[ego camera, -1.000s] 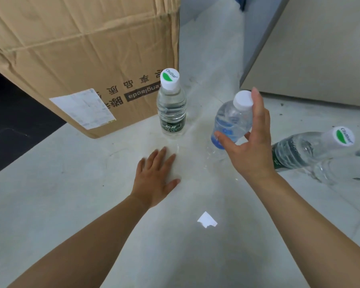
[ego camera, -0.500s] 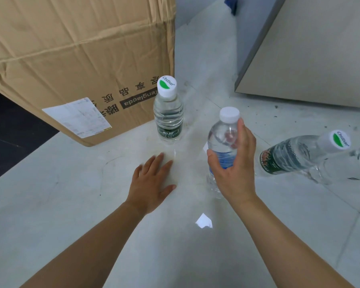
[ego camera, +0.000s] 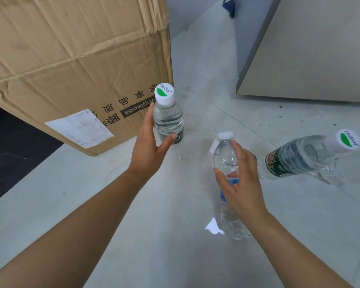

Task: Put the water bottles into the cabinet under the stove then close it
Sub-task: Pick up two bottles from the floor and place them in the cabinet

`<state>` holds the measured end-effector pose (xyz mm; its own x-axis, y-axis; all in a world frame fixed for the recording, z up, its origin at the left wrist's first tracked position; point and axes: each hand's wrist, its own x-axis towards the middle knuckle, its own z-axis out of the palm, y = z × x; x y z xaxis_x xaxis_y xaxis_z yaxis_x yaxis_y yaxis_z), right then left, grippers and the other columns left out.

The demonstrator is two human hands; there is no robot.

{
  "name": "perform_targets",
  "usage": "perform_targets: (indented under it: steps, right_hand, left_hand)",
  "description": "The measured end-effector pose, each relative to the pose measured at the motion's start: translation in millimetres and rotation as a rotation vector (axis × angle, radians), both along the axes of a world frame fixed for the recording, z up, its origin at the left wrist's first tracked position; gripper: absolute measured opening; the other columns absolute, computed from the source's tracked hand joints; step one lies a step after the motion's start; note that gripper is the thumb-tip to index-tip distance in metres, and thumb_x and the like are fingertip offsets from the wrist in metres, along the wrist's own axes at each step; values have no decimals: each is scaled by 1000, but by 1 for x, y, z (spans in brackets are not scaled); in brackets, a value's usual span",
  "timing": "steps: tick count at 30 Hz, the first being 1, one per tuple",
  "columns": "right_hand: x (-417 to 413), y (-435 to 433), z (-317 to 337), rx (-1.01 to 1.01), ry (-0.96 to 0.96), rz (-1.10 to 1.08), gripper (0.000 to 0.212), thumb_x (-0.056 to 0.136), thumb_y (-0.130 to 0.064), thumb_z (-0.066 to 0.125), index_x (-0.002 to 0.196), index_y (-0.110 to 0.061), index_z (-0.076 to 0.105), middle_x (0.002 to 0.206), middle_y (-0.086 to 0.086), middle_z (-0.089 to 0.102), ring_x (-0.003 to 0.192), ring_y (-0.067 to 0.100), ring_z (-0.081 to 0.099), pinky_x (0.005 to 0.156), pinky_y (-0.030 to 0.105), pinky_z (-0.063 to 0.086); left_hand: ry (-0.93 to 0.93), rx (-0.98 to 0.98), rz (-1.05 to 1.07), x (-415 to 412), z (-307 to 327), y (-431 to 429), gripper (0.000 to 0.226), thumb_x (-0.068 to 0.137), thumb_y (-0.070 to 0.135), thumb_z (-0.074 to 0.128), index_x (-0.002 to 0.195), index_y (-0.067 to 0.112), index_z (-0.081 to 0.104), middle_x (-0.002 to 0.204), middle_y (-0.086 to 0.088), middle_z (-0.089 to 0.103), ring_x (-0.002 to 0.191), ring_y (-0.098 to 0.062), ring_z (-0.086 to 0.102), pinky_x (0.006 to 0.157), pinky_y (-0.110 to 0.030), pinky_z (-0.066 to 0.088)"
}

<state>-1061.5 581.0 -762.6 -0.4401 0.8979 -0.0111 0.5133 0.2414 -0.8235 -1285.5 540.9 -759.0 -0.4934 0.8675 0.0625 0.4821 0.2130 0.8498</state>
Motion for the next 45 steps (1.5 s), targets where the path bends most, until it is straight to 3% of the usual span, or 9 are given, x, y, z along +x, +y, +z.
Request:
perform_targets:
  steps: [4,8,10,15,21,28,35,40,45]
  right_hand:
    - [8,-1,1,-25,5,-35,70,85,-32,60,127,-65,14,142,-10,25,106,-3,47,85,26,45]
    - [11,-1,-2,-38,-1,-59,66,88,-32,57,131,-57,14,143,-6,24,93,-24,43,75,0,35]
    - [11,1,-5,-38,-8,-75,63,89,-33,55,136,-51,18,142,-4,25,91,-27,40,72,-2,36]
    - [6,7,-14,-98,-127,-29,62,90,-42,50,140,-47,13,141,-4,23,98,7,54,87,30,48]
    - [-5,0,16,-230,-269,95,61,92,-40,47,142,-39,13,139,4,24,100,28,56,82,28,40]
    - [9,-28,208,-245,-283,126,57,90,-37,50,139,-36,20,134,9,29,90,31,57,78,32,46]
    - [66,-61,478,-273,-281,6,60,89,-39,52,140,-33,21,131,9,32,88,31,59,71,28,43]
    - [108,-94,638,-253,-243,-216,61,90,-38,50,141,-34,17,135,7,29,90,23,54,74,29,43]
    - [153,-133,716,-237,-193,-464,61,91,-40,47,142,-37,14,139,6,26,87,23,56,74,30,46]
  left_hand:
    - [-105,54,-86,-1,6,17,77,87,29,63,146,24,14,143,13,36,129,4,38,106,-21,38]
    - [-114,95,-36,3,2,27,72,85,29,66,142,24,22,138,7,43,127,-7,44,107,-33,39]
    - [-118,94,3,9,1,26,74,83,34,67,142,22,25,140,0,44,128,-13,45,107,-42,40]
    - [-196,-15,144,33,-8,-13,73,74,50,65,137,32,32,134,2,49,121,-14,50,101,-46,44]
    - [-203,-336,233,58,26,-73,60,82,43,64,133,43,33,113,16,57,99,-11,58,85,-29,45]
    - [-148,-630,319,94,229,-107,64,82,49,61,134,42,25,97,11,55,82,-15,53,74,-25,37]
    - [-228,-612,265,138,490,-103,66,80,48,63,132,45,22,117,3,57,101,-21,56,88,-40,48]
    - [-163,-538,100,176,636,-103,68,81,51,61,136,42,22,124,3,57,108,-20,55,85,-34,45]
    - [-108,-533,-175,206,718,-103,68,83,48,60,140,36,24,109,9,53,103,-14,55,83,-30,41]
